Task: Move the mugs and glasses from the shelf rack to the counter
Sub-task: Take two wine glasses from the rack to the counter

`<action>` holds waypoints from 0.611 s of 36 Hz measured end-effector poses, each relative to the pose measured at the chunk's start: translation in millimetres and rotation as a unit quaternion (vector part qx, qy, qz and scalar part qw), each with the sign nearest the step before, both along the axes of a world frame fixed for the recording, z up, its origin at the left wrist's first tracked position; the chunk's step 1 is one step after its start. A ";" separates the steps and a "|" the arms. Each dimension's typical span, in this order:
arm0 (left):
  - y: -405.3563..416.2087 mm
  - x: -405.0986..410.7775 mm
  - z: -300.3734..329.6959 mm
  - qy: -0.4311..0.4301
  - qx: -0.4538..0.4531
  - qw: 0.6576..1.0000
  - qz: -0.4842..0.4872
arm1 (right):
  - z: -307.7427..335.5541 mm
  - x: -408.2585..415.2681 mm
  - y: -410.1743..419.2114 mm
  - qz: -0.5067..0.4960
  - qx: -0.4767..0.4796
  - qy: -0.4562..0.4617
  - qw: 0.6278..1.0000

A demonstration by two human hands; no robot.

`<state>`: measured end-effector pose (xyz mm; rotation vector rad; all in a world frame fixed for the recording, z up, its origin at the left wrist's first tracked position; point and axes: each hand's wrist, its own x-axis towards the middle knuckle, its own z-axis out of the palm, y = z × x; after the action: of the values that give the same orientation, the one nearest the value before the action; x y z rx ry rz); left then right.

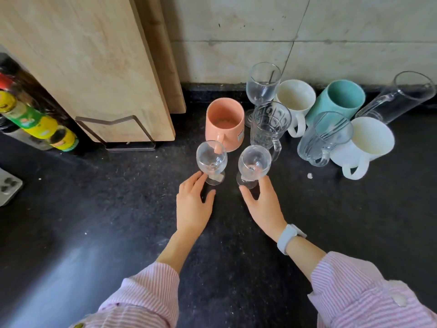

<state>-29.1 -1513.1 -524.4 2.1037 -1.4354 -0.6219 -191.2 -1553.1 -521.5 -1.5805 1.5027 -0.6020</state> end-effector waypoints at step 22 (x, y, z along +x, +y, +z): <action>-3.3 -11.5 -6.1 -0.210 0.213 0.940 -0.167 | -9.3 -10.0 10.5 0.214 -0.040 0.379 0.900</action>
<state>-40.5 -1516.4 -530.5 2.4502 -2.0820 -0.6847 -201.2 -1542.6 -530.8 -2.2734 1.5731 0.2539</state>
